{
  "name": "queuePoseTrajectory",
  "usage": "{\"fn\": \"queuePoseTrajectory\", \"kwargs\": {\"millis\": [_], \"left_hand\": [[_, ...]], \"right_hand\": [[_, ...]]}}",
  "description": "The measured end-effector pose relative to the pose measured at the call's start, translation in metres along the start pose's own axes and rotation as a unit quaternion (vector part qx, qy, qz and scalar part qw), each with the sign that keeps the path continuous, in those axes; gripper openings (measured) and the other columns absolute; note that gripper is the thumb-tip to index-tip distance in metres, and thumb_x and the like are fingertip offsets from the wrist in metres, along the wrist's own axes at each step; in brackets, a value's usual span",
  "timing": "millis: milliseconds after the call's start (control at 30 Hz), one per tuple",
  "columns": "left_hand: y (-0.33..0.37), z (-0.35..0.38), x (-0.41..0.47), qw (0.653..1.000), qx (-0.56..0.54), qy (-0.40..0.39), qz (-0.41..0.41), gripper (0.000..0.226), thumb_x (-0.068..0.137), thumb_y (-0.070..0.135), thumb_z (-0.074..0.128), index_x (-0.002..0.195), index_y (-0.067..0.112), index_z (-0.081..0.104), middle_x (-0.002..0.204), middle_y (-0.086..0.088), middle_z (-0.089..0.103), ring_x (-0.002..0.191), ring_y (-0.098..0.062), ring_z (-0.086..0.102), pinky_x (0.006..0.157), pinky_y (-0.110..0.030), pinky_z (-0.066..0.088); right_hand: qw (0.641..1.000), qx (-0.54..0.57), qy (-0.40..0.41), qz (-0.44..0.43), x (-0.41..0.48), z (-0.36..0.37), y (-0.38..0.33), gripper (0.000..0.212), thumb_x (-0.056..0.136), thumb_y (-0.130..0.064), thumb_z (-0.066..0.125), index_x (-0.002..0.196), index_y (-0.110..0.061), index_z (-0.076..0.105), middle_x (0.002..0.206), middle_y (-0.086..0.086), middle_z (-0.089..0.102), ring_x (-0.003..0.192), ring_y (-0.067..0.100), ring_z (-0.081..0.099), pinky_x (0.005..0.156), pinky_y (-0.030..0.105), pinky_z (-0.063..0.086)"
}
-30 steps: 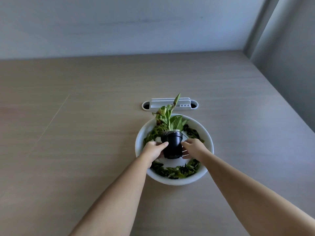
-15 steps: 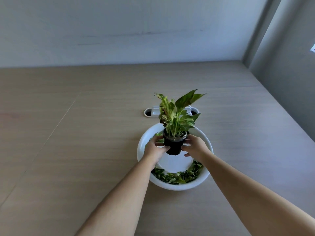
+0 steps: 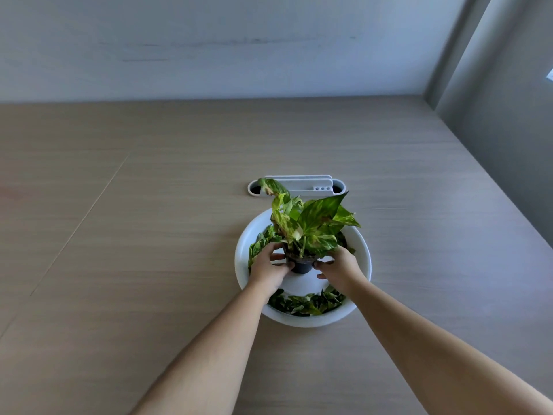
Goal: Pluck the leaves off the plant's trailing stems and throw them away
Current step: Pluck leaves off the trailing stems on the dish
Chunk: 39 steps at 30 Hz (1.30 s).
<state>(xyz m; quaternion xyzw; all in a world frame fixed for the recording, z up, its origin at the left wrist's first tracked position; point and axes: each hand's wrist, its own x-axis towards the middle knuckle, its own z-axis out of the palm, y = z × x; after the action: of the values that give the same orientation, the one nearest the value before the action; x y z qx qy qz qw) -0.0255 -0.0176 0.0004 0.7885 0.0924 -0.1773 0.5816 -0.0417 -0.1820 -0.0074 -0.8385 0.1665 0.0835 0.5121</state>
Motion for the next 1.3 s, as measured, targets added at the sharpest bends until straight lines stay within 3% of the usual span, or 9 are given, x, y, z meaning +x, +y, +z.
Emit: {"fn": "queuePoseTrajectory", "kwargs": {"millis": [200, 333, 433, 600, 667, 800, 900, 1100, 1300], "left_hand": [[0.001, -0.003, -0.001, 1.0, 0.018, -0.001, -0.017, 0.036, 0.083, 0.015, 0.069, 0.115, 0.026, 0.057, 0.111, -0.004, 0.067, 0.097, -0.018, 0.061, 0.061, -0.019, 0.041], [0.003, -0.01, -0.004, 0.984, 0.172, 0.012, -0.034, 0.028, 0.082, 0.018, 0.067, 0.107, 0.014, 0.055, 0.1, -0.002, 0.06, 0.095, -0.021, 0.058, 0.072, -0.027, 0.044], [0.009, -0.011, -0.014, 0.927, 0.372, -0.045, 0.029, 0.017, 0.081, 0.024, 0.064, 0.092, 0.015, 0.055, 0.1, -0.004, 0.059, 0.101, -0.026, 0.06, 0.078, -0.032, 0.048], [0.016, 0.001, -0.028, 0.796, 0.593, -0.117, 0.043, 0.06, 0.072, 0.058, 0.067, 0.117, 0.021, 0.055, 0.12, -0.005, 0.052, 0.114, -0.026, 0.052, 0.09, -0.038, 0.047], [0.009, 0.007, -0.028, 0.771, 0.626, -0.116, 0.034, 0.067, 0.069, 0.06, 0.066, 0.122, 0.022, 0.051, 0.122, -0.006, 0.051, 0.116, -0.028, 0.051, 0.093, -0.04, 0.045], [-0.004, 0.014, -0.03, 0.791, 0.606, -0.082, 0.036, 0.037, 0.08, 0.028, 0.061, 0.116, 0.02, 0.058, 0.115, -0.007, 0.055, 0.106, -0.029, 0.058, 0.086, -0.038, 0.047], [-0.011, 0.018, -0.032, 0.835, 0.545, -0.064, 0.047, 0.024, 0.078, -0.002, 0.05, 0.093, 0.011, 0.062, 0.106, -0.009, 0.057, 0.087, -0.03, 0.059, 0.069, -0.034, 0.045], [-0.01, 0.02, -0.036, 0.881, 0.468, -0.033, 0.057, 0.026, 0.078, -0.006, 0.049, 0.086, 0.008, 0.069, 0.096, -0.01, 0.064, 0.084, -0.029, 0.06, 0.07, -0.032, 0.045], [0.003, 0.015, -0.044, 0.92, 0.387, 0.023, 0.055, 0.027, 0.084, -0.005, 0.051, 0.088, 0.01, 0.073, 0.103, -0.007, 0.07, 0.095, -0.025, 0.065, 0.073, -0.024, 0.044]], "right_hand": [[0.999, -0.03, -0.014, 0.007, -0.007, -0.002, -0.003, 0.038, 0.087, -0.014, 0.059, 0.124, -0.023, 0.051, 0.117, 0.0, 0.062, 0.084, 0.017, 0.068, 0.076, 0.04, 0.059], [0.995, -0.092, 0.017, 0.028, -0.01, -0.01, -0.005, 0.016, 0.09, -0.011, 0.047, 0.092, -0.023, 0.058, 0.113, 0.009, 0.065, 0.076, 0.02, 0.058, 0.055, 0.026, 0.047], [0.978, -0.209, -0.003, -0.007, -0.014, -0.018, -0.006, 0.026, 0.088, -0.011, 0.044, 0.102, -0.016, 0.065, 0.113, 0.006, 0.065, 0.081, 0.022, 0.06, 0.062, 0.029, 0.05], [0.914, -0.392, -0.092, -0.052, -0.024, -0.016, -0.012, 0.021, 0.086, -0.028, 0.055, 0.104, -0.02, 0.063, 0.107, 0.003, 0.065, 0.095, 0.022, 0.063, 0.076, 0.034, 0.054], [0.886, -0.445, -0.118, -0.054, -0.029, -0.011, -0.012, 0.03, 0.083, -0.038, 0.059, 0.105, -0.017, 0.06, 0.108, 0.001, 0.061, 0.098, 0.023, 0.06, 0.076, 0.035, 0.052], [0.862, -0.487, -0.128, -0.057, -0.035, -0.002, -0.005, 0.031, 0.077, -0.035, 0.062, 0.099, -0.013, 0.057, 0.095, 0.003, 0.053, 0.077, 0.022, 0.053, 0.061, 0.031, 0.046], [0.864, -0.479, -0.138, -0.07, -0.036, 0.003, -0.001, 0.019, 0.079, -0.014, 0.057, 0.098, -0.01, 0.058, 0.107, 0.009, 0.057, 0.08, 0.025, 0.057, 0.068, 0.034, 0.052], [0.847, -0.497, -0.158, -0.107, -0.032, 0.003, 0.006, 0.025, 0.083, 0.001, 0.049, 0.101, -0.005, 0.065, 0.107, 0.013, 0.065, 0.096, 0.026, 0.061, 0.08, 0.034, 0.054], [0.937, -0.33, -0.088, -0.077, -0.033, -0.014, -0.006, 0.02, 0.082, -0.001, 0.054, 0.092, -0.003, 0.071, 0.101, 0.009, 0.07, 0.089, 0.025, 0.062, 0.082, 0.033, 0.055]]}}
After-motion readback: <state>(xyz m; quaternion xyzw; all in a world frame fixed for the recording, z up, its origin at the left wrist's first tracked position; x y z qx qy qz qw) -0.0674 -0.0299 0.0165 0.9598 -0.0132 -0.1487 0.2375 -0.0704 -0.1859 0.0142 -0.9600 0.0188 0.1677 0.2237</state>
